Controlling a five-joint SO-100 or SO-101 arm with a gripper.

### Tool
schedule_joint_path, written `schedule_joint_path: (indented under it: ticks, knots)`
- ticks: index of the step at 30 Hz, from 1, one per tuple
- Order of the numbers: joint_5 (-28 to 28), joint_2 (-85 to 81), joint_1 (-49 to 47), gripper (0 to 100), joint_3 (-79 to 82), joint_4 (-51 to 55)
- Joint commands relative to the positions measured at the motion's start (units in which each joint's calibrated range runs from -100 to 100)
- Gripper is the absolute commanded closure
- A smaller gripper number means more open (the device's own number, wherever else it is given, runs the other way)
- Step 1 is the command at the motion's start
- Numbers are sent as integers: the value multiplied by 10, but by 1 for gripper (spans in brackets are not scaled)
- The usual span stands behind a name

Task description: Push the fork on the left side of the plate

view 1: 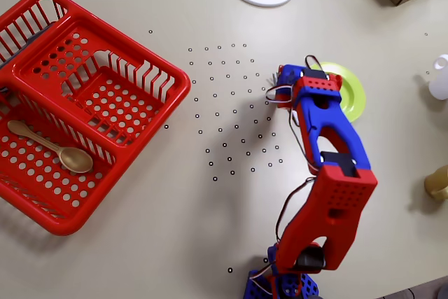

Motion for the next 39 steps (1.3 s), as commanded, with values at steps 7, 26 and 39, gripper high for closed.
schedule_joint_path:
  ticks: [7,26,39]
  knots:
    - [0,8,19,100,-95,10]
    - [-33,-44,-11,100,-84,36]
    - [-53,-354,-68,100,182,-8]
